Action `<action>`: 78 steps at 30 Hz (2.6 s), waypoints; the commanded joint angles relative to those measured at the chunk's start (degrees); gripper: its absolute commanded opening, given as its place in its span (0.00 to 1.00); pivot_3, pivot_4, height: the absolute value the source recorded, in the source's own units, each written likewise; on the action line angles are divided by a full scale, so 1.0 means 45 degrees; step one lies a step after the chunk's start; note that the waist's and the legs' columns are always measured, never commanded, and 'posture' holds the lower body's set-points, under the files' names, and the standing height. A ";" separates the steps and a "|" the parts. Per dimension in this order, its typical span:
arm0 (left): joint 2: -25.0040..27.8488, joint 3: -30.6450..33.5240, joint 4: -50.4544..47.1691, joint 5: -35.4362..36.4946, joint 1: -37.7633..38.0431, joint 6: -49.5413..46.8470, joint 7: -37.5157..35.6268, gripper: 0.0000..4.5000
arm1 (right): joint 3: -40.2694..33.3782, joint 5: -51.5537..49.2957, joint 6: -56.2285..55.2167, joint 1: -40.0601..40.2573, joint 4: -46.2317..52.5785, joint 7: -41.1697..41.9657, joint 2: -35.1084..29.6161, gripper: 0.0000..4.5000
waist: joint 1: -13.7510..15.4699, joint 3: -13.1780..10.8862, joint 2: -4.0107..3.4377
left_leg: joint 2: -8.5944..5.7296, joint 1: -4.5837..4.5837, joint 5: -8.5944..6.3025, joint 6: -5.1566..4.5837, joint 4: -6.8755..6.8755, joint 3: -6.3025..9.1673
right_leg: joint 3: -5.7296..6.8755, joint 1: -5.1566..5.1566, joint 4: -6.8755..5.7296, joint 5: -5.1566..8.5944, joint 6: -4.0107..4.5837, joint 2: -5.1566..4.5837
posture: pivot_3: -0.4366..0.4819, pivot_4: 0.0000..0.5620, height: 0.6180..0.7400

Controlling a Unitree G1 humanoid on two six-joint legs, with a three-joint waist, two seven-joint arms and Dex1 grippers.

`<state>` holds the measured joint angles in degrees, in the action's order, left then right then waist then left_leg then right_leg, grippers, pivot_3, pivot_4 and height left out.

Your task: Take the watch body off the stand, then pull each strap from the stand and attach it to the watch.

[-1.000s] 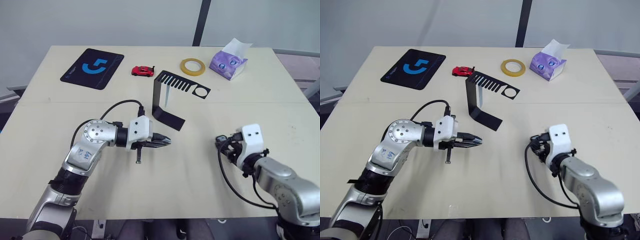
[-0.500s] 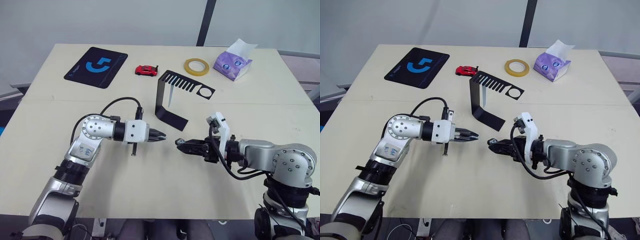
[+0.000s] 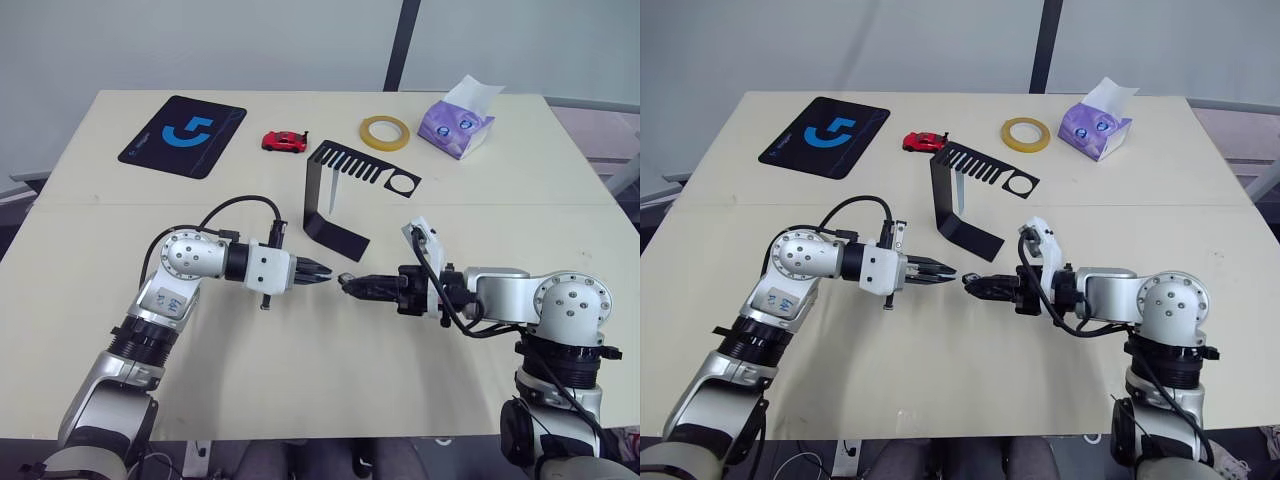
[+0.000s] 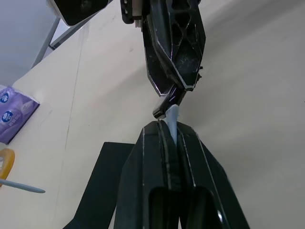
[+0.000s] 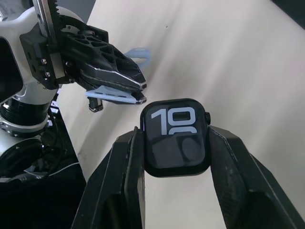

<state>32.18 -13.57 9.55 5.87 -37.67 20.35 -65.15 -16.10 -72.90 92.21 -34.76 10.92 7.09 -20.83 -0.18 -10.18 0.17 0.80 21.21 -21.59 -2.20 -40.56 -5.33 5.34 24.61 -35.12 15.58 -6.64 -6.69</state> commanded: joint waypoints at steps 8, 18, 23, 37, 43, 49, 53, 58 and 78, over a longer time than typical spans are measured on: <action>-0.0207 0.0069 -0.0114 -0.0087 -0.0257 0.0287 0.0129 0.00 | -0.0216 -0.1438 -0.0061 -0.0312 -0.0244 -0.1168 0.0119 0.34 | 0.0002 0.0000 0.0000 | 0.0000 0.0001 0.0000 0.0000 0.0000 -0.0001 | 0.0000 0.0000 0.0001 0.0000 -0.0001 -0.0003 | 0.48 0.27 0.98; -0.0199 0.0118 0.0451 -0.0173 -0.0434 0.0504 0.0087 0.00 | -0.0056 -0.2474 -0.0510 -0.0258 -0.0566 -0.1913 -0.0186 0.34 | 0.0005 0.0000 0.0000 | 0.0001 0.0001 0.0000 0.0000 0.0000 0.0000 | 0.0000 -0.0001 0.0003 0.0000 -0.0001 -0.0004 | 0.48 0.27 0.98; -0.0122 0.0143 0.0739 -0.0134 -0.0480 0.0709 -0.0014 0.00 | 0.0108 -0.2708 -0.0821 -0.0126 -0.0747 -0.2175 -0.0549 0.34 | 0.0004 0.0000 0.0000 | 0.0002 0.0003 0.0000 -0.0001 0.0000 -0.0001 | 0.0001 -0.0001 0.0004 0.0000 0.0000 -0.0007 | 0.48 0.27 0.98; -0.0250 0.0147 0.0976 -0.0071 -0.0604 0.0761 0.0049 0.00 | 0.1087 -0.3984 -0.1877 0.0170 -0.0690 -0.2689 -0.1207 0.34 | 0.0005 0.0000 0.0000 | 0.0004 0.0004 -0.0001 -0.0002 0.0000 0.0000 | 0.0007 0.0000 0.0005 0.0000 -0.0001 -0.0012 | 0.48 0.27 0.98; -0.0293 0.0145 0.0806 0.0002 -0.0568 0.0666 0.0045 0.00 | 0.1598 -0.4643 -0.2515 0.0220 -0.0744 -0.3020 -0.1624 0.34 | 0.0009 0.0000 0.0001 | 0.0004 0.0006 -0.0002 -0.0003 0.0000 0.0002 | 0.0013 -0.0001 0.0009 0.0000 0.0000 -0.0016 | 0.48 0.27 0.98; -0.0332 0.0160 0.0631 0.0067 -0.0506 0.0587 0.0059 0.00 | 0.2049 -0.5110 -0.3061 0.0280 -0.0758 -0.3249 -0.2030 0.34 | 0.0016 0.0000 0.0001 | 0.0005 0.0007 -0.0002 -0.0003 0.0000 0.0003 | 0.0019 -0.0002 0.0011 0.0000 0.0000 -0.0020 | 0.48 0.27 0.98; -0.0383 0.0165 0.0426 0.0080 -0.0421 0.0504 0.0078 0.00 | 0.2324 -0.5363 -0.3372 0.0298 -0.0752 -0.3368 -0.2239 0.34 | 0.0017 -0.0001 0.0001 | 0.0004 0.0009 -0.0002 -0.0005 0.0000 0.0002 | 0.0023 -0.0002 0.0015 0.0000 -0.0001 -0.0025 | 0.48 0.27 0.98; -0.0480 0.0092 0.0040 -0.0002 -0.0264 0.0307 0.0193 0.00 | 0.2633 -0.5690 -0.3724 0.0303 -0.0733 -0.3482 -0.2468 0.34 | 0.0020 -0.0001 0.0001 | 0.0005 0.0010 -0.0003 -0.0006 0.0000 0.0004 | 0.0027 -0.0003 0.0018 0.0000 0.0000 -0.0027 | 0.48 0.27 0.98; -0.0566 0.0095 0.0350 -0.0156 -0.0436 0.0237 0.0328 0.00 | 0.3417 -0.6838 -0.4630 0.0401 -0.0497 -0.3695 -0.3281 0.34 | 0.0031 -0.0001 0.0001 | -0.0002 0.0015 -0.0005 -0.0013 -0.0001 0.0009 | 0.0110 -0.0009 0.0023 -0.0002 0.0003 -0.0087 | 0.48 0.27 0.98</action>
<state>29.95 -13.58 11.96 5.23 -38.45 21.23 -64.42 -0.41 -101.88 72.14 -33.12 6.58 -9.90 -34.76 -0.05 -10.19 0.18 0.78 21.28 -21.61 -2.26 -40.56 -5.29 5.89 24.56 -35.01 15.57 -6.63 -7.12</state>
